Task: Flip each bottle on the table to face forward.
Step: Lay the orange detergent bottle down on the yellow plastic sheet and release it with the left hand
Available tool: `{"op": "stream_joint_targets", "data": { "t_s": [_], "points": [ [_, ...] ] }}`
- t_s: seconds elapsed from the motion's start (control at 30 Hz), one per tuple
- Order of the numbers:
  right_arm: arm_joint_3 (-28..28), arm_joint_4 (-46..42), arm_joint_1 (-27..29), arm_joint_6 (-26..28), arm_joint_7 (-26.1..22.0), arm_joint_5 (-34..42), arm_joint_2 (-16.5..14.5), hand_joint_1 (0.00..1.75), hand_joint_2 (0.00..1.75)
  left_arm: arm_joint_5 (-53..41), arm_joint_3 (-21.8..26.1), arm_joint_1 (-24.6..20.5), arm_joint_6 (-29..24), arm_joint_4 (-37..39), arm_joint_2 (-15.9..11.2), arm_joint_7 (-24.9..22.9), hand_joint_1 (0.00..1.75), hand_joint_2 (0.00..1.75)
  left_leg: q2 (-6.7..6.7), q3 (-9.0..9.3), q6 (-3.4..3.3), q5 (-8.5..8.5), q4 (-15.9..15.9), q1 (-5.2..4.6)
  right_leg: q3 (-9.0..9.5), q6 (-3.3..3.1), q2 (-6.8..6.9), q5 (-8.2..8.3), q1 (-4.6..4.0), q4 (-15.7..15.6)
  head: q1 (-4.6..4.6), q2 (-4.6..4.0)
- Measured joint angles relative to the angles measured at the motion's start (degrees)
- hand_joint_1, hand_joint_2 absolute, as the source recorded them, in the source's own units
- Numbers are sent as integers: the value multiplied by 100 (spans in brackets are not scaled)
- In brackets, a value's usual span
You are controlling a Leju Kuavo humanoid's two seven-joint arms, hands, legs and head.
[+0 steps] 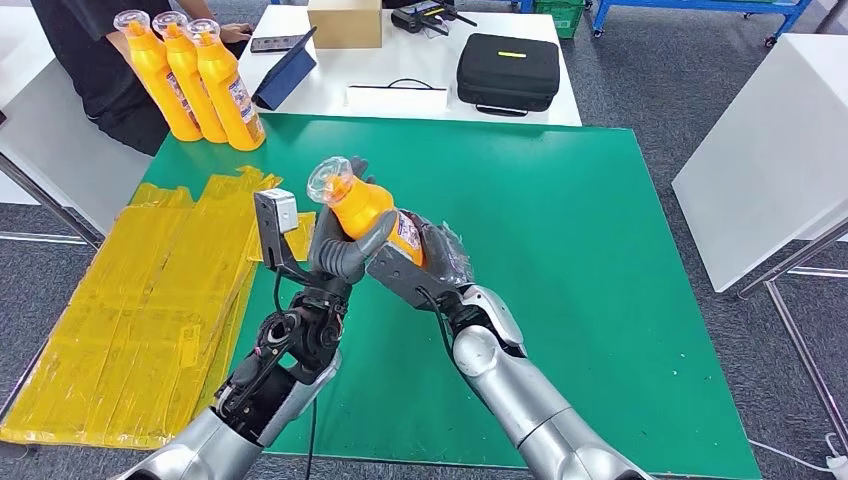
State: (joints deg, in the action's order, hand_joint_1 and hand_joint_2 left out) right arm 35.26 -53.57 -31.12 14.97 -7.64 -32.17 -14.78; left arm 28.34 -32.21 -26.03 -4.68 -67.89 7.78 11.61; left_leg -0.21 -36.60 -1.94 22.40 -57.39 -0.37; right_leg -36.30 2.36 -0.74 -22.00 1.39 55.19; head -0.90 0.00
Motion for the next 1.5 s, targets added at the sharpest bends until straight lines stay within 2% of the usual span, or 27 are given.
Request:
{"op": "stream_joint_targets", "data": {
  "t_s": [0.13,0.27,0.77,0.8,0.87,0.9,0.93,1.0,1.17,1.27,1.5],
  "points": [
    [5,9,-55,0,20,-38,-53,175,175,-82,-128,28,46,141,0,-46,5,175,0,0,0,0,0,2,-1,0,0,0,-2,0,-9,0],
    [7,15,-69,0,22,-57,-65,175,175,-82,-187,24,54,229,0,-57,175,175,-1,-1,0,0,0,2,-1,0,1,0,-2,0,-3,0],
    [-7,113,-96,7,10,-57,-65,175,175,-57,-194,-72,256,480,0,-36,175,175,-1,-1,0,0,0,2,-1,0,1,0,-2,0,-3,0],
    [-7,120,-99,7,10,-56,-65,161,175,-50,-195,-80,267,493,0,-34,175,175,-1,-1,0,0,0,2,-1,0,1,0,-2,0,-3,0],
    [-10,131,-101,6,9,-48,-65,73,175,-23,-195,-88,281,515,0,-21,175,175,-1,-1,0,0,0,2,-1,0,1,0,-2,0,-2,0],
    [-14,140,-104,5,2,-37,-65,30,131,-1,-195,-89,290,529,0,0,175,175,-1,-1,0,0,0,2,-1,0,1,0,-2,0,-3,0],
    [-17,152,-108,4,-9,-22,-65,0,87,20,-195,-90,297,544,1,26,175,175,-1,-1,0,0,0,2,-1,0,1,0,-2,0,-3,0],
    [-25,183,-120,0,-45,11,-65,0,0,44,-195,-88,304,565,2,97,175,175,-1,-1,0,0,0,2,-1,0,1,0,-2,0,-3,0],
    [-75,311,-203,1,-68,-30,-61,0,0,38,-152,-44,297,507,-9,176,175,175,-1,-2,0,0,0,2,-1,0,1,0,-1,0,-4,0],
    [-80,389,-252,118,49,-332,-62,0,0,-47,-86,2,256,414,-27,249,175,175,0,-2,0,0,0,2,-1,0,0,0,-2,1,-4,0],
    [-56,556,-344,214,185,-893,-121,0,0,-574,380,312,106,-216,-168,332,175,175,5,-1,0,0,0,3,-9,-1,-5,-1,-2,1,-5,0]
  ]
}}
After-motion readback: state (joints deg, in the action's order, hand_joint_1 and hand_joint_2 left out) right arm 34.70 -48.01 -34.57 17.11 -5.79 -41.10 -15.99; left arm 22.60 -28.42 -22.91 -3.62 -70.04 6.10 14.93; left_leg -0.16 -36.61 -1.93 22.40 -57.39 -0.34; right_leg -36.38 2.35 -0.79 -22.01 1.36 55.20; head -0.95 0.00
